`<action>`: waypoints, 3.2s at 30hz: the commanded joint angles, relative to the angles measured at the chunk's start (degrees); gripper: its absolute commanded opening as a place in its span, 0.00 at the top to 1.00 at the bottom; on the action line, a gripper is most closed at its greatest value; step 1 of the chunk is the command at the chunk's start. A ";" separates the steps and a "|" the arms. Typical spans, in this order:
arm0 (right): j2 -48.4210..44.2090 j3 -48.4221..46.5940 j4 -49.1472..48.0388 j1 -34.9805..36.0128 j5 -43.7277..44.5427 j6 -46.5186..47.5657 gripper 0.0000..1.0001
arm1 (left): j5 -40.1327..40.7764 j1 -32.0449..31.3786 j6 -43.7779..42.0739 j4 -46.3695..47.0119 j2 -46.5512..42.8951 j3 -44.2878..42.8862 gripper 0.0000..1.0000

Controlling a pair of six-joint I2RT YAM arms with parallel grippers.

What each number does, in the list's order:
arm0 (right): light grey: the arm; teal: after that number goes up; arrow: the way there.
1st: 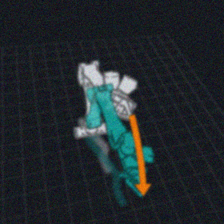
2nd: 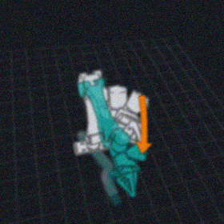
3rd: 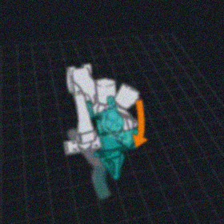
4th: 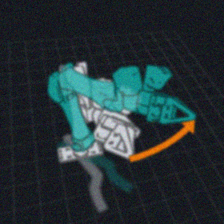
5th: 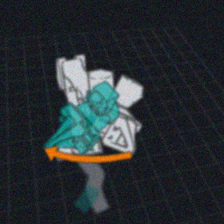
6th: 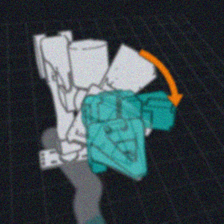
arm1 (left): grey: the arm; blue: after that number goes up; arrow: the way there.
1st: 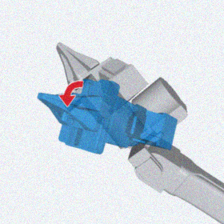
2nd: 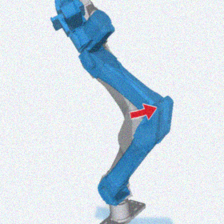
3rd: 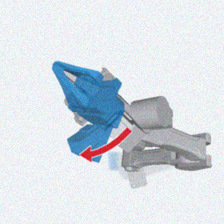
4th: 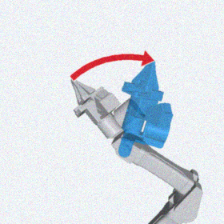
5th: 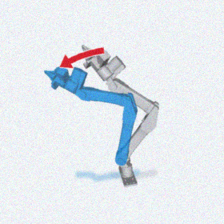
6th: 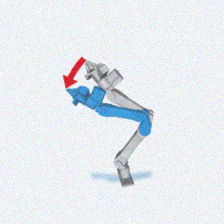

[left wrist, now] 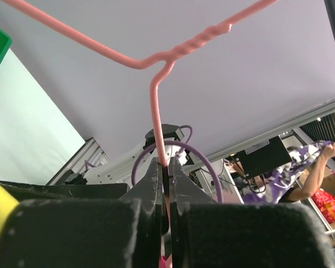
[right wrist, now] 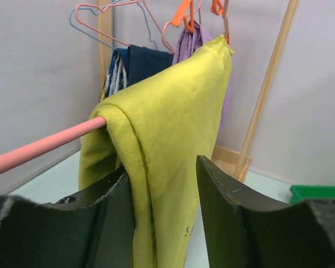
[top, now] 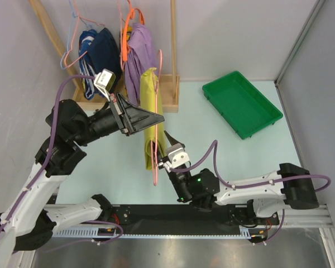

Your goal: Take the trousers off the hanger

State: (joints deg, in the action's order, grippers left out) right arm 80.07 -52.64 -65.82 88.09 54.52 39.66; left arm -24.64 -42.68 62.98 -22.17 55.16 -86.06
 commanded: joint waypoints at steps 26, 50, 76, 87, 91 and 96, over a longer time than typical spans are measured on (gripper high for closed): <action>-13.90 -2.99 32.44 -6.97 -7.77 -21.13 0.40 | -1.55 0.05 -2.25 9.78 -2.07 -5.70 1.00; -7.30 -3.34 5.86 -7.23 -3.28 -10.91 0.82 | 2.31 0.05 -4.71 6.98 -5.06 -1.57 1.00; -9.94 -17.49 20.39 -3.10 5.94 -8.11 1.00 | 11.37 0.05 -13.85 -0.24 -6.10 9.68 1.00; -10.37 -23.64 21.17 -3.45 6.74 -8.11 1.00 | 15.24 0.05 -17.10 -3.05 -10.68 16.97 1.00; -11.60 -25.92 22.49 -3.28 6.12 -8.81 1.00 | 16.64 0.05 -17.89 -3.49 -11.74 19.26 1.00; -13.19 -27.60 24.59 -2.49 3.67 -11.09 1.00 | 19.02 0.14 -18.95 -4.28 -12.26 21.28 1.00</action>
State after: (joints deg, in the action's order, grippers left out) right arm 71.13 -74.67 -36.71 84.99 63.48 31.03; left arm -8.84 -42.63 47.03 -25.67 43.20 -66.04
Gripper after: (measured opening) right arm 0.121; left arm 0.022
